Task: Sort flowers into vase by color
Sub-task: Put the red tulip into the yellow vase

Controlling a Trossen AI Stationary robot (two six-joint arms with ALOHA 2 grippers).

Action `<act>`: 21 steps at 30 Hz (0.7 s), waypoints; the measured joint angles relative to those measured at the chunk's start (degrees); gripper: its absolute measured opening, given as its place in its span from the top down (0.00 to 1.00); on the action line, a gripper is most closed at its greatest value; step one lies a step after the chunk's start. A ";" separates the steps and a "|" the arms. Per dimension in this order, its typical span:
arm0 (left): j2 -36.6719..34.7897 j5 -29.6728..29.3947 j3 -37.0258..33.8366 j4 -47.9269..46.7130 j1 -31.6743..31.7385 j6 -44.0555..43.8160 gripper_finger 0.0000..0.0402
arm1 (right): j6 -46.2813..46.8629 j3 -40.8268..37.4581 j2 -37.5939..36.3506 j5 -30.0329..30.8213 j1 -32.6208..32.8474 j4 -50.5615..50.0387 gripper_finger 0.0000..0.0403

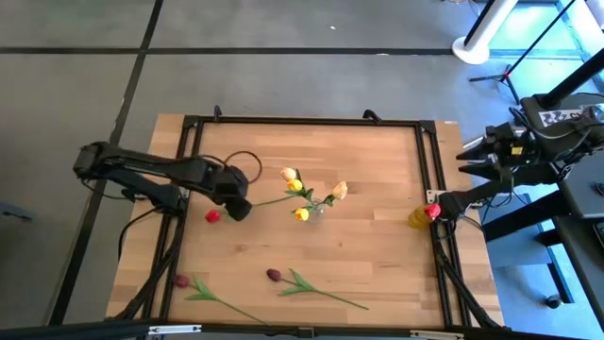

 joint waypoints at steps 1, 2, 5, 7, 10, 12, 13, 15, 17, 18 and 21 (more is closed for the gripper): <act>1.89 0.32 0.00 -1.15 -0.01 0.65 0.72 | -0.42 -0.03 0.05 0.53 0.00 0.37 0.52; 3.86 1.08 0.00 -2.42 0.16 1.41 0.72 | -1.25 -0.03 0.05 0.48 0.00 0.87 0.52; 9.15 4.15 0.00 -4.68 1.49 5.91 0.71 | -2.51 0.01 1.04 -0.53 0.00 1.24 0.52; 11.72 5.75 0.00 -4.79 3.00 9.05 0.71 | -3.25 -0.09 2.13 -0.59 0.00 1.26 0.52; 14.64 7.10 0.00 -4.77 6.17 12.83 0.71 | -3.52 -0.09 2.74 -0.59 0.00 1.19 0.52; 16.27 8.33 -0.22 -4.51 8.36 14.92 0.71 | -3.46 -0.02 3.09 -0.58 0.00 0.96 0.52; 17.06 8.78 -0.50 -4.40 9.26 15.50 0.71 | -3.32 -0.01 3.24 -0.58 0.00 0.95 0.52; 18.60 10.54 -1.39 -4.29 10.98 15.67 0.71 | -2.83 -0.10 3.49 -0.86 0.00 0.44 0.52; 19.59 13.26 -3.14 -2.60 12.33 15.50 0.71 | -2.42 -0.14 3.48 -1.99 0.00 -0.01 0.52; 19.99 14.35 -4.00 -1.50 12.69 15.36 0.71 | -2.19 -0.16 3.48 -2.20 0.00 0.01 0.52; 20.24 13.66 -6.08 1.56 12.33 14.51 0.68 | -1.37 -0.26 3.61 -2.66 0.00 -0.54 0.52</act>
